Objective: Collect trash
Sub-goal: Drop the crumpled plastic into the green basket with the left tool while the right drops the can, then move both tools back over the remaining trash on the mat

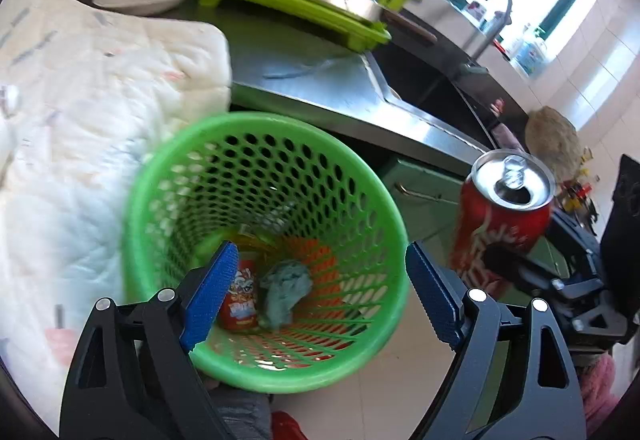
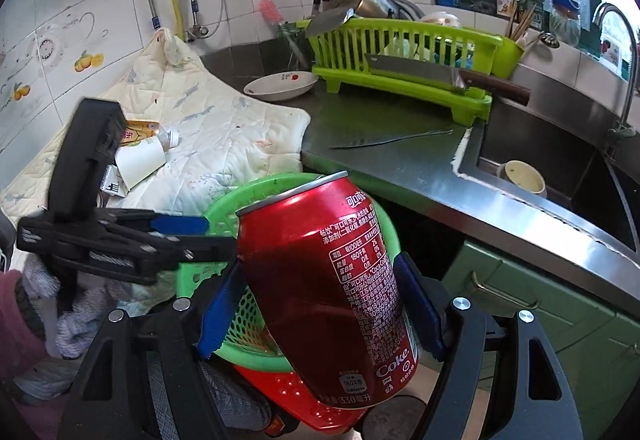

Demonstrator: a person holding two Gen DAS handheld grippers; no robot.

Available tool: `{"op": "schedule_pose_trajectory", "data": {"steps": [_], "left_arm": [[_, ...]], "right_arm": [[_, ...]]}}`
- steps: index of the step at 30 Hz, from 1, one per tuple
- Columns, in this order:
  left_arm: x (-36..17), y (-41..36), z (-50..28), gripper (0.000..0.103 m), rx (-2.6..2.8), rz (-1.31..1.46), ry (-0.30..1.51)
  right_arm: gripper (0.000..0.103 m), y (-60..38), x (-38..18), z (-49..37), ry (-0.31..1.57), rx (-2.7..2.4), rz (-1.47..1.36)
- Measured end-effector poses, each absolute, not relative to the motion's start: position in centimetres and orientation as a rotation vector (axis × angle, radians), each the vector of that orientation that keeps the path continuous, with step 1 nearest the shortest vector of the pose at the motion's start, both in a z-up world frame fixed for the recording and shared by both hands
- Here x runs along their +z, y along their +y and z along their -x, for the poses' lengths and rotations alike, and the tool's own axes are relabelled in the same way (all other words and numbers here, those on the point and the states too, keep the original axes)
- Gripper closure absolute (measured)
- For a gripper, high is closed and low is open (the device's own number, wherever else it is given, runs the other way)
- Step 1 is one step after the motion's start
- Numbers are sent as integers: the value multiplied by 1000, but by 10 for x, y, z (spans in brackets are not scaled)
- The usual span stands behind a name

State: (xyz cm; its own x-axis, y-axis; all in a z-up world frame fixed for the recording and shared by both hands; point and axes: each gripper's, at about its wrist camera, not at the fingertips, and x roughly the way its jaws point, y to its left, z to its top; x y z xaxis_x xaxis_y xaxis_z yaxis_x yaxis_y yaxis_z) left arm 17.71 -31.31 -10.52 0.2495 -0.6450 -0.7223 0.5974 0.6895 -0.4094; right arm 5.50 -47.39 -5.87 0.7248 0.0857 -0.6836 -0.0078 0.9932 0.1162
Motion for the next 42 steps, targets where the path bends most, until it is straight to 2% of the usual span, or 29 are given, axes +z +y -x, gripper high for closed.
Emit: {"op": "schedule_pose_trajectory", "data": {"steps": [9,18,23,30,42], "left_arm": [[-80,-262,-174,18,-740,64,953],[-60,-201,-168,18,-647,91,898],[-53,-163,-167,18,-582,120,880],[-46,-109,-160,18,-460,146,846],[-54,-9,-137,18,-257,242,851]], "right_arm": [[31,-454,-87,-100,812,87,-178],[31,-452,-145,-152,945,6,-274],[29,-447,-158,-158,963,-52,-230],[27,-440,-147,-149,942,-65,-215],[24,-390,-95,-123,835,50,-171]]}}
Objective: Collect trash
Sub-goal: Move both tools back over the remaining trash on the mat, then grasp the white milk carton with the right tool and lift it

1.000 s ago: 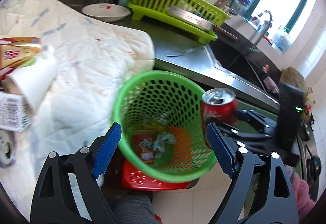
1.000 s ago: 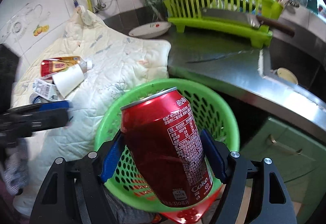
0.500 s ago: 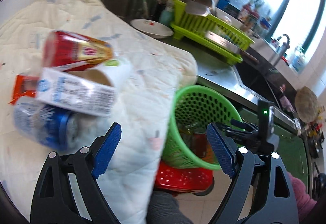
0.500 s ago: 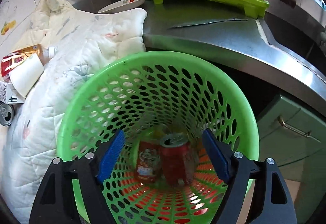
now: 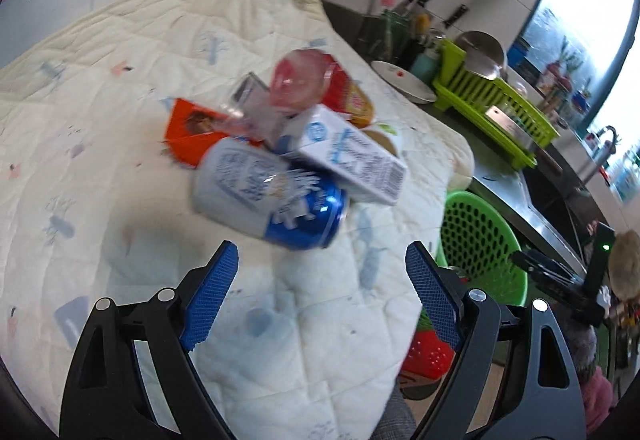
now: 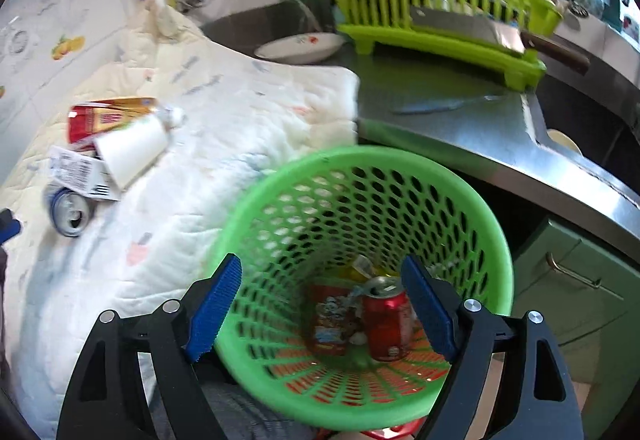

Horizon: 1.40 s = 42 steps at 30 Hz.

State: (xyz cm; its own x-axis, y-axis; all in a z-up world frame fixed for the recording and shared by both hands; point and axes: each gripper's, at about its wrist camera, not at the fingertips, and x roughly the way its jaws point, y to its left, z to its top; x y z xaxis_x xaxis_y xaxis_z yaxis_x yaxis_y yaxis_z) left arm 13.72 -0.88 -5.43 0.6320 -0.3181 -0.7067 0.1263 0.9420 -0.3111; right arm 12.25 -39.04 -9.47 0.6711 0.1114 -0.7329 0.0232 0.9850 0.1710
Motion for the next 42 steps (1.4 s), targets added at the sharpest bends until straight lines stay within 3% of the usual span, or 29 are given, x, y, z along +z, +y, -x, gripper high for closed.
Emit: {"op": "schedule_pose_trajectory", "data": {"steps": [20,42], "left_arm": [[-54,41,-124,19,-157,313,843],[-74,77,-135,19,-68,342,888]], "right_arm": [[24,-255,-41,-155,749,352,84],[45,-138,-41,-207,711,652,462]]}}
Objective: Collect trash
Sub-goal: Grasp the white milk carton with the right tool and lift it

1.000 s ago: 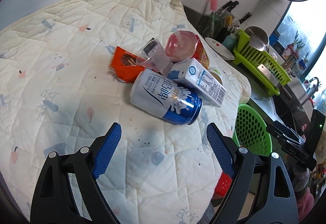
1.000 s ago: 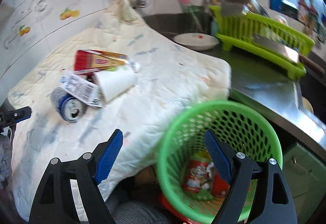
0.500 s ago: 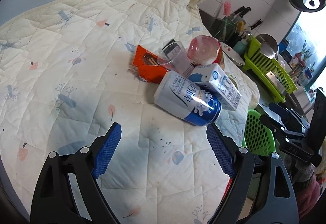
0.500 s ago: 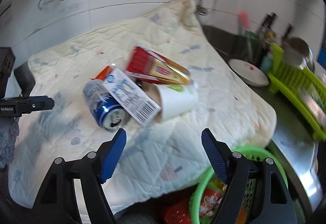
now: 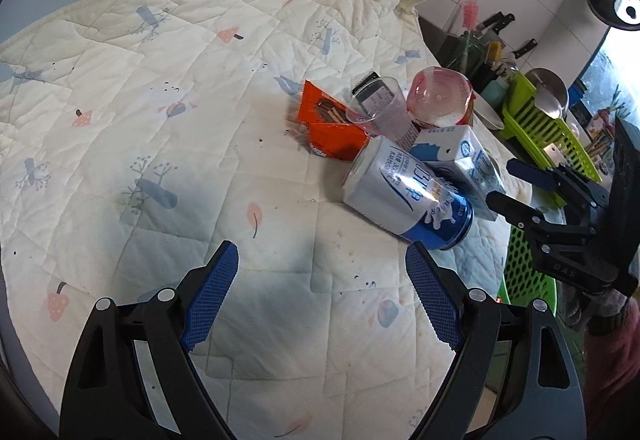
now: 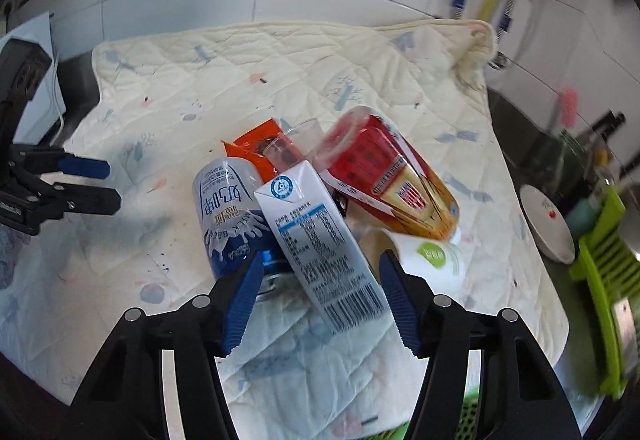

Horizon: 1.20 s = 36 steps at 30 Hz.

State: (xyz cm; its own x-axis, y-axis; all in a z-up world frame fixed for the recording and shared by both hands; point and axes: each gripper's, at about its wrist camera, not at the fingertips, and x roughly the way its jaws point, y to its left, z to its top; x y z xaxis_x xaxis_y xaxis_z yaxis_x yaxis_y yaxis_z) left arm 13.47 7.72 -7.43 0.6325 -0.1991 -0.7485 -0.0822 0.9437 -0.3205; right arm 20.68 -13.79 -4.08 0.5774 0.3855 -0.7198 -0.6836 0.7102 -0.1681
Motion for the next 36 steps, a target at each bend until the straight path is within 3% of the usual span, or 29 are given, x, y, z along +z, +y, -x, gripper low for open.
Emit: {"op": "schedule_pose_trajectory", "data": {"steps": [20,23,29,31,32,35,36], "left_arm": [[-90,88,-143,19,-51,372,918],[-91,88,-143,19,-54,369,922],[-91,88,-143,19,-53,370,922],[-91,88,-143,19,-54,370,921],[-91,88,-143,19,-55,368,920],[-89,87,-143,18,-61,366,919],[-88,87,-142,18,-62,365,916]], "right_arm": [[49,-112,-51,-233,708,726,611],[57,-110,-53,-234,718,728,616],[60,-112,-52,-232,707,732,601],[81,-113,-50,-229,692,727,600],[86,-113,-48,-229,690,722,596],[86,-117,-41,-230,703,738,561],[81,-117,-41,-228,694,731,573]]}}
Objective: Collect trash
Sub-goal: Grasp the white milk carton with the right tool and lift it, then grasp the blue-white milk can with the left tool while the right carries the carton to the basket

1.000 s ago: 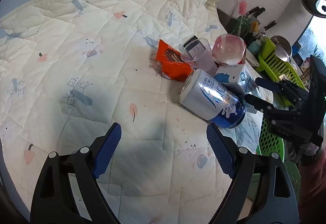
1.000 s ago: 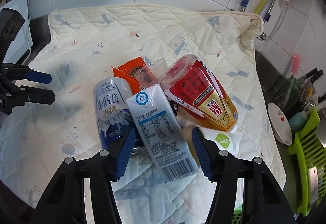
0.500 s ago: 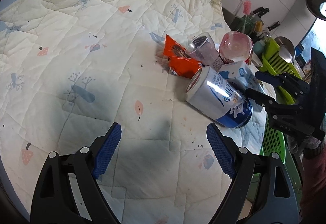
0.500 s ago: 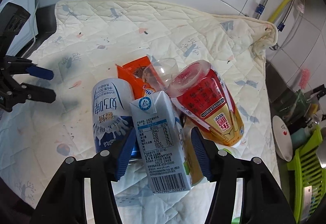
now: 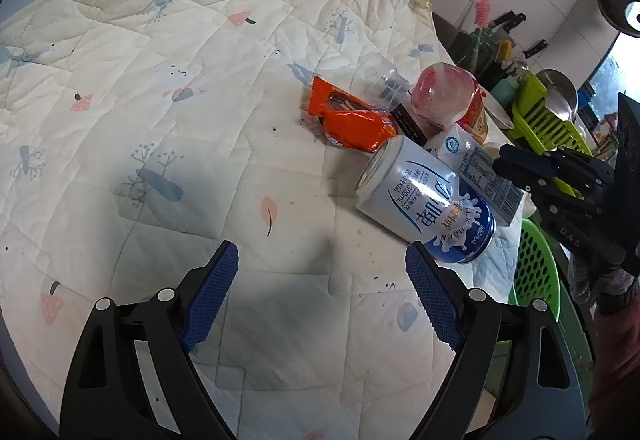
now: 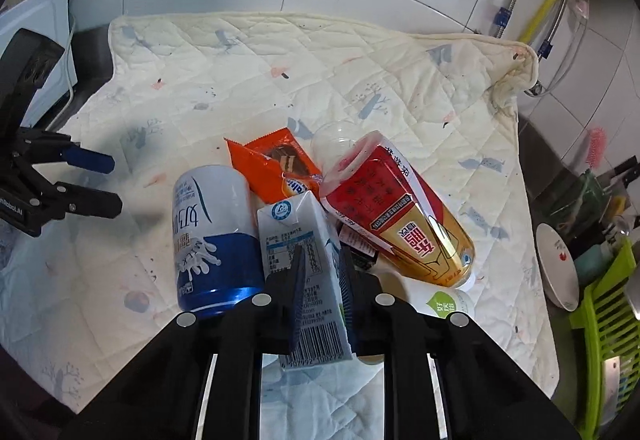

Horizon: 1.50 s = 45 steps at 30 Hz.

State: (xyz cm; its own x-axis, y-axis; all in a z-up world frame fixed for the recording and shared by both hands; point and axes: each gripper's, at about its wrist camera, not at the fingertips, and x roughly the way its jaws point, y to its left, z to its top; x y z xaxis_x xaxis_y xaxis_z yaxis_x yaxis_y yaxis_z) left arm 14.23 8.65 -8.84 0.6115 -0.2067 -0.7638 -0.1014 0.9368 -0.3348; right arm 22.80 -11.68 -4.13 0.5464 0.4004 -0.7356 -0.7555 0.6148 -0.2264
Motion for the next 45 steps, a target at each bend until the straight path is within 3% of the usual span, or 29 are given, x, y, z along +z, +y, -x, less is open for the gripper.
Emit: {"op": "schedule_pose_trajectory", "data": {"steps": [3,33,45], "left_arm": [[-87,87,-141,19,-64,369,913],[-90,92,-138,19,-74,405,920],[-70,72,-150,19,-84,438,919]], "right_arm": [[56,-118,-42,-223,694,730,581],[53,-106,-74,-221,736,736,779],[60,-121,-62,-214,751,726,624]]}}
